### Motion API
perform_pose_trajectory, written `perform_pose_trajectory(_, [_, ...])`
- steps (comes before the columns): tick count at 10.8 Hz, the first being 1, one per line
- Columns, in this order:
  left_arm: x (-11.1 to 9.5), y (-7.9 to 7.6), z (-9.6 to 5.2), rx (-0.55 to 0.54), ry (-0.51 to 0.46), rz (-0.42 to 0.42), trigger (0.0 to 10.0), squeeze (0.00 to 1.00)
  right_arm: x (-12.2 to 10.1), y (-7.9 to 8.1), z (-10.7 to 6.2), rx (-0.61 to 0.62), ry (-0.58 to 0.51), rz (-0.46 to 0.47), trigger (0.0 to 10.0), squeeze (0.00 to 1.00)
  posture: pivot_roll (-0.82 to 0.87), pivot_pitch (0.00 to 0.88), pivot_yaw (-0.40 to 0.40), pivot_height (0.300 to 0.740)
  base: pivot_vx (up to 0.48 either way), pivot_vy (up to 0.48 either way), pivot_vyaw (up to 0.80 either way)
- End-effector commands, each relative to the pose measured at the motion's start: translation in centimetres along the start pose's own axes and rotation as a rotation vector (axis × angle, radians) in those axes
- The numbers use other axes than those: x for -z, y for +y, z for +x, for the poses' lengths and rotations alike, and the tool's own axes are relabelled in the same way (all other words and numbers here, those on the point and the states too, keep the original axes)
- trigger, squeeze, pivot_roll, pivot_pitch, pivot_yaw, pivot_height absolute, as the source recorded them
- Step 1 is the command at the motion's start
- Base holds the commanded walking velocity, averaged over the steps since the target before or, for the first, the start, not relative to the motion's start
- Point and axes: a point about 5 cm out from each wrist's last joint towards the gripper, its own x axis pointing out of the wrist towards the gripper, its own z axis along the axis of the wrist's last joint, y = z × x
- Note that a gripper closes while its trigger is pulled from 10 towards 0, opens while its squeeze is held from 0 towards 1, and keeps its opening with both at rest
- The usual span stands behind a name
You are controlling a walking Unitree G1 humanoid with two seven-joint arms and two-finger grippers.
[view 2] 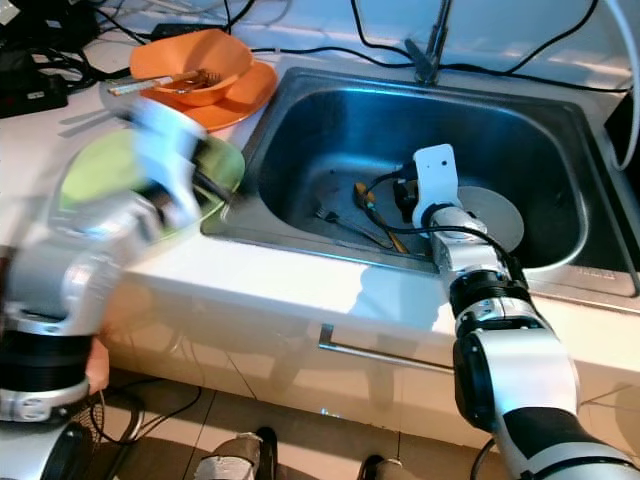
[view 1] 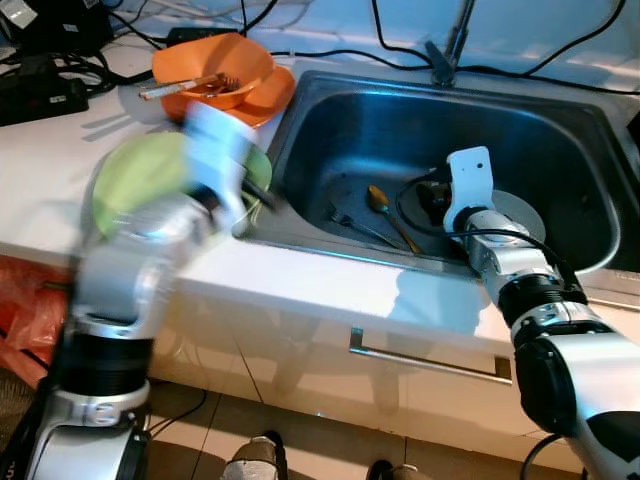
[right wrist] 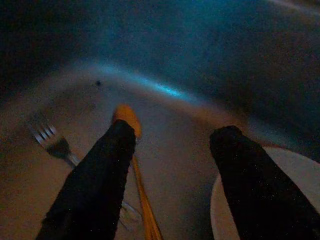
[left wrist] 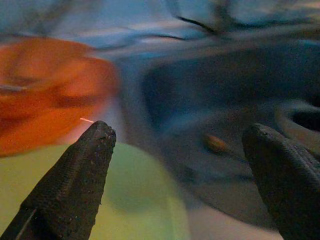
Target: Kitchen organization
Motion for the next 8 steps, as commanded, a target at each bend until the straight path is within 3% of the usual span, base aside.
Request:
perform_pose_trajectory(1, [-0.4, 1.2, -0.4, -0.094, -0.031, 0.015, 10.0, 0.0, -1.1, 0.2, 0.0, -0.013, -0.071, 0.027, 10.0, 1.0, 0.28, 0.144, 0.004, 0.74, 0.0, 0.0, 0.0])
perform_pose_trajectory(4, [0.1, 5.2, -2.6, -0.421, -0.065, 0.071, 10.0, 0.0, -2.8, 2.5, -0.2, -0.143, -0.178, 0.077, 10.0, 1.0, 0.28, 0.14, 0.003, 0.74, 0.0, 0.0, 0.0])
perform_pose_trajectory(5, [0.2, 7.3, -3.9, -0.57, -0.075, 0.038, 10.0, 0.0, -3.1, 3.5, -0.7, -0.229, -0.213, 0.081, 10.0, 0.71, 0.28, 0.141, 0.0, 0.74, 0.0, 0.0, 0.0])
perform_pose_trajectory(6, [0.1, 7.7, -4.2, -0.602, -0.079, 0.046, 10.0, 0.0, -3.1, 3.6, -0.8, -0.238, -0.216, 0.075, 10.0, 0.71, 0.28, 0.142, 0.0, 0.74, 0.0, 0.0, 0.0])
perform_pose_trajectory(7, [0.1, 9.2, -5.5, -0.728, -0.084, 0.063, 10.0, 0.0, -2.6, 3.8, -1.1, -0.254, -0.205, 0.069, 10.0, 0.0, 0.28, 0.141, 0.0, 0.74, 0.0, 0.0, 0.0])
perform_pose_trajectory(8, [1.1, 10.0, -6.6, -0.814, -0.049, 0.024, 10.0, 0.0, -2.3, 3.9, -1.2, -0.26, -0.199, 0.072, 10.0, 0.0, 0.28, 0.145, -0.001, 0.74, 0.0, 0.0, 0.0])
